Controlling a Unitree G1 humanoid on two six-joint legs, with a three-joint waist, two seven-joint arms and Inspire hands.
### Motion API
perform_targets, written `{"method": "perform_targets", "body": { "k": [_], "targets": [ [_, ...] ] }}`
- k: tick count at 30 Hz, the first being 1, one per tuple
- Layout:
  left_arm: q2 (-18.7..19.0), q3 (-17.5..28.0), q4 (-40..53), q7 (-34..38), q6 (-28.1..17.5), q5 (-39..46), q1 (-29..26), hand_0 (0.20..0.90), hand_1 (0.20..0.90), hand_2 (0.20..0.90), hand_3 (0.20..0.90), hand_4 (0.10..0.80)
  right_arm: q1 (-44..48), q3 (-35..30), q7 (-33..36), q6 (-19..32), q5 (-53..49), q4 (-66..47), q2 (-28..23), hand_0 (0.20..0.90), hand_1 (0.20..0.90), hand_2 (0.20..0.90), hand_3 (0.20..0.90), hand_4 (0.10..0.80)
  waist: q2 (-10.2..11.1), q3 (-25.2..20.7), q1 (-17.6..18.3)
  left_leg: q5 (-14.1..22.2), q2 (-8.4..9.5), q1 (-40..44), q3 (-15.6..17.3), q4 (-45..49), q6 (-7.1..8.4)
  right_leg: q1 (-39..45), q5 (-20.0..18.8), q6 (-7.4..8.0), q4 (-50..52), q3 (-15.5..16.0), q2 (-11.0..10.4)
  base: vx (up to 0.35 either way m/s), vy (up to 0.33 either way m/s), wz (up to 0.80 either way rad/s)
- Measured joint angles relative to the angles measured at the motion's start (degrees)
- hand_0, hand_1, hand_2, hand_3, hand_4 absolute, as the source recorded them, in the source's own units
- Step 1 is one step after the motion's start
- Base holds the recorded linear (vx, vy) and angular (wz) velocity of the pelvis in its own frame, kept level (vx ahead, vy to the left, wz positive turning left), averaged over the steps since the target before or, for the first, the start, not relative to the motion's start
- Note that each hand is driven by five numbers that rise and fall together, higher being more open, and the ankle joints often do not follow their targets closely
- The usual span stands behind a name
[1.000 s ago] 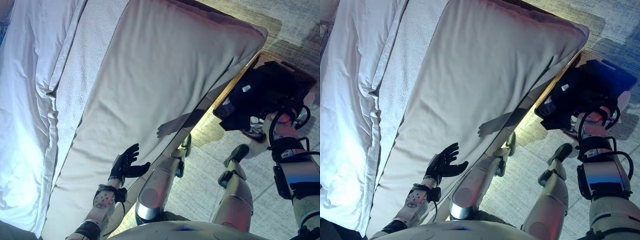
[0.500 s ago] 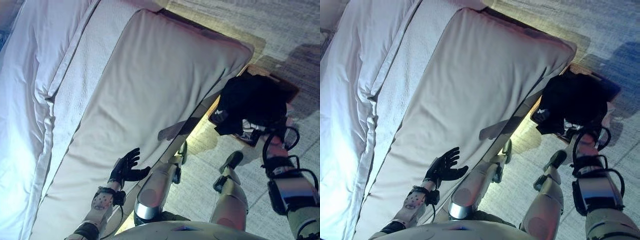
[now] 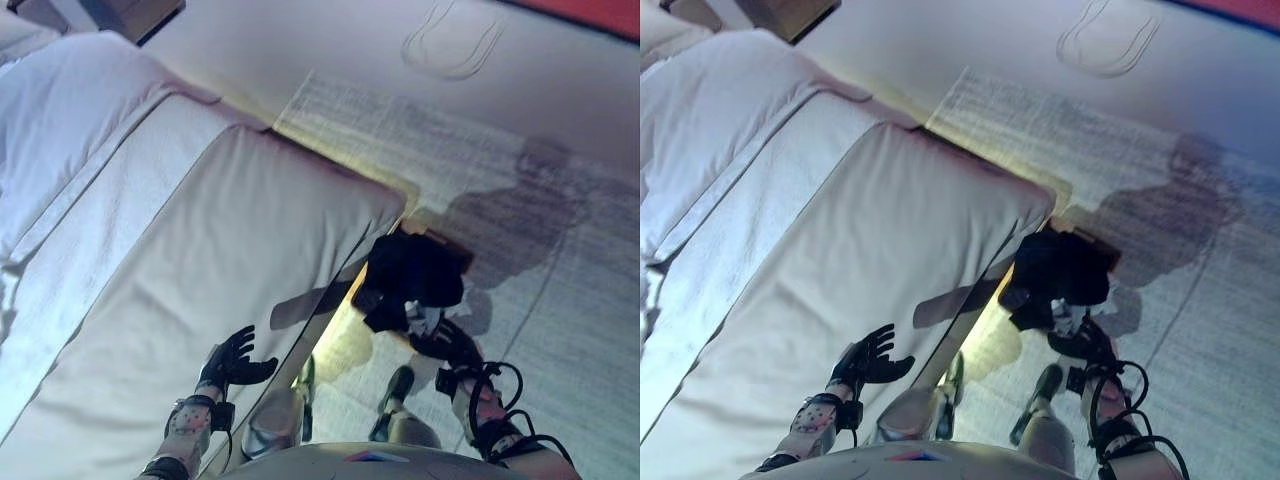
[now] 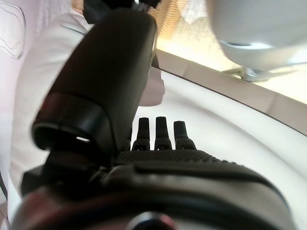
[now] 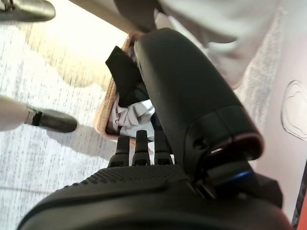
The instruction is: Pick up the clothes from the bed and place them into the basket
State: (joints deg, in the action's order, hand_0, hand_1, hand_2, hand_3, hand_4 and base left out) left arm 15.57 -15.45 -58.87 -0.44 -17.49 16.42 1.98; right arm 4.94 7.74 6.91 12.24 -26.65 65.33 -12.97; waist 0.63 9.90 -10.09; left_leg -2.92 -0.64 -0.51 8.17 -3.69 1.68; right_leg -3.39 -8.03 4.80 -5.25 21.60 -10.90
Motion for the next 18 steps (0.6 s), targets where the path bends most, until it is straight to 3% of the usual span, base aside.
{"method": "perform_targets", "body": {
  "k": [6,18],
  "targets": [
    [-1.48,-0.15,-4.23,0.75,0.3,-3.08,0.35,0.9,0.9,0.9,0.9,0.8,-4.18,0.61,-2.64,-1.5,3.89,4.62,3.14,0.9,0.9,0.9,0.9,0.8,1.44,-5.26,3.26,1.09,-0.7,3.81,2.29,-0.92,0.04,1.95,0.81,0.5,-0.02,-2.37,1.18,0.068,-0.021,-0.2],
    [-1.45,-0.16,-7.81,-2.41,3.97,-3.16,0.16,0.9,0.9,0.9,0.9,0.8,-7.33,1.85,-3.48,-5.08,8.65,6.51,2.19,0.9,0.9,0.9,0.9,0.8,1.76,-7.65,5.47,1.78,-2.14,6.81,3.45,-1.57,-0.27,4.05,1.52,0.93,-0.28,-3.95,2.38,0.043,-0.008,-0.07]
  ]
}}
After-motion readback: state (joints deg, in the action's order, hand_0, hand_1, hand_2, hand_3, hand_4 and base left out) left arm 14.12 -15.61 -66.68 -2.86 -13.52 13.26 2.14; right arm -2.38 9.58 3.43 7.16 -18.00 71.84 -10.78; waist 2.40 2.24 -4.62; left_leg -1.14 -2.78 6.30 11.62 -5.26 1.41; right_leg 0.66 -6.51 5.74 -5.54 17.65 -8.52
